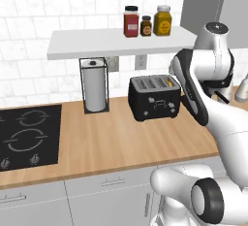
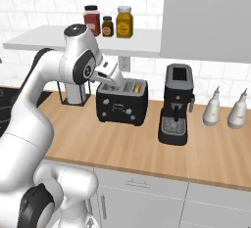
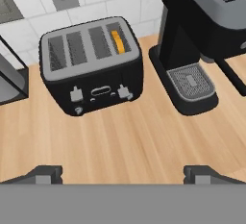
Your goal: Start the toaster. Once the lever pops up, take the bread to the plate on the dining counter.
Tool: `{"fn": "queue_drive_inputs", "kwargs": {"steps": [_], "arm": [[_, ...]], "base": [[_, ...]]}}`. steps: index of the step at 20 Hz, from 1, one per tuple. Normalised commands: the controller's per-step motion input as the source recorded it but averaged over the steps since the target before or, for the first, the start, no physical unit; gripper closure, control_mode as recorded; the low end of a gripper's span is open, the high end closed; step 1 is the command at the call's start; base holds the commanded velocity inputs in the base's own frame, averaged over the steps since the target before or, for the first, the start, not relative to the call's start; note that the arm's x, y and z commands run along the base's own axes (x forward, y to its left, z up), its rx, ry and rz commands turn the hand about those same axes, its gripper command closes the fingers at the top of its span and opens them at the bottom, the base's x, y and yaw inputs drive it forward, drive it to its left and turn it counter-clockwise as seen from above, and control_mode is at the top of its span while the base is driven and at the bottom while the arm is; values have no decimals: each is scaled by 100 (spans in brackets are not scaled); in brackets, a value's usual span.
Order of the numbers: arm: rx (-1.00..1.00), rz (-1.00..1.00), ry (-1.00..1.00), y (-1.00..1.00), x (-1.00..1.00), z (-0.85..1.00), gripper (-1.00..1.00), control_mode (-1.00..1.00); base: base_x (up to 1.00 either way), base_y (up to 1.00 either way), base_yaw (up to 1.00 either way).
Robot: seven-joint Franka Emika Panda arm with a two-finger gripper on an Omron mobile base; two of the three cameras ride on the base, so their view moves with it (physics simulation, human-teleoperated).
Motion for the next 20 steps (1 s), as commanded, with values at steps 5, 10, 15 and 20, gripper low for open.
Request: {"fn": "queue_drive_inputs", "kwargs": {"steps": [5,10,15,20], "arm": [[0,0,0,0,0,0,-100,-100],[0,0,0,0,0,0,-100,-100],[0,0,0,0,0,0,-100,-100],[0,0,0,0,0,0,-100,-100]], "base": [[0,0,0],[0,0,0],[0,0,0],[0,0,0]]}}
